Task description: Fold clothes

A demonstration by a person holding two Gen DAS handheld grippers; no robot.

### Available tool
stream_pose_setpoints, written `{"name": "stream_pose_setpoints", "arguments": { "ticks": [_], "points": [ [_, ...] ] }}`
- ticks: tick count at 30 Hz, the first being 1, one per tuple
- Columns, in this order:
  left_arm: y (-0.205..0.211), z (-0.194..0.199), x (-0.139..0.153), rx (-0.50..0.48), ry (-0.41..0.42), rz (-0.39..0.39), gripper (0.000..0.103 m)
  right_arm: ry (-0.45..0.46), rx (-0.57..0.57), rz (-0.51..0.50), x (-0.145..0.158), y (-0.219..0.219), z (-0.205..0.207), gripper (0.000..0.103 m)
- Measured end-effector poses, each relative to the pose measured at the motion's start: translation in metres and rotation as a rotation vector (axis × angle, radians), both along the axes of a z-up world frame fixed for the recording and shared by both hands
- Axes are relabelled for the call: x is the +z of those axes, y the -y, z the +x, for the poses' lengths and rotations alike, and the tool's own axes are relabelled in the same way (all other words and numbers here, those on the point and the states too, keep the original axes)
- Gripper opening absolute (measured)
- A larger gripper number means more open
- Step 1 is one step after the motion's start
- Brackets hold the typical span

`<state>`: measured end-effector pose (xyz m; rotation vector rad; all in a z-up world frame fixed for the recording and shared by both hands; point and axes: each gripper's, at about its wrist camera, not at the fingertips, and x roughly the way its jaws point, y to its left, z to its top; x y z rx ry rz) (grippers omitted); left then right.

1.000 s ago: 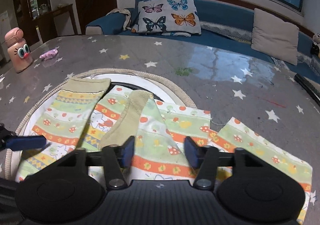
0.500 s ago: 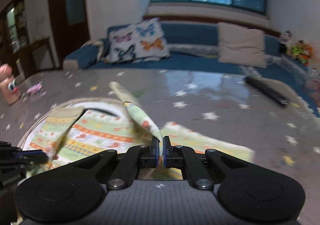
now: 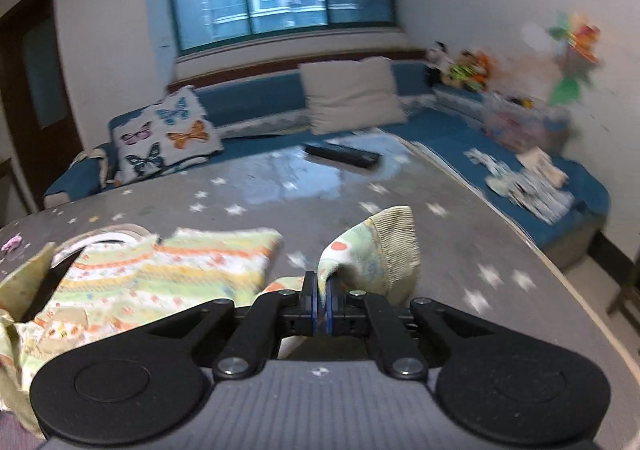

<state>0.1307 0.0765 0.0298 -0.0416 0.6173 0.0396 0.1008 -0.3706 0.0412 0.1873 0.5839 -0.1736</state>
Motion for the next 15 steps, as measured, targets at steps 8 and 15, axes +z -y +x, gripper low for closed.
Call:
{"name": "stream_pose_setpoints", "arguments": {
  "ticks": [8, 15],
  "points": [
    [-0.020, -0.047, -0.013, 0.031, -0.052, -0.014, 0.001, -0.077, -0.134, 0.082, -0.035, 0.024, -0.058, 0.008],
    [-0.027, -0.057, -0.018, 0.051, -0.088, 0.004, 0.004, -0.126, -0.227, 0.077, -0.045, 0.043, -0.083, 0.034]
  ]
}}
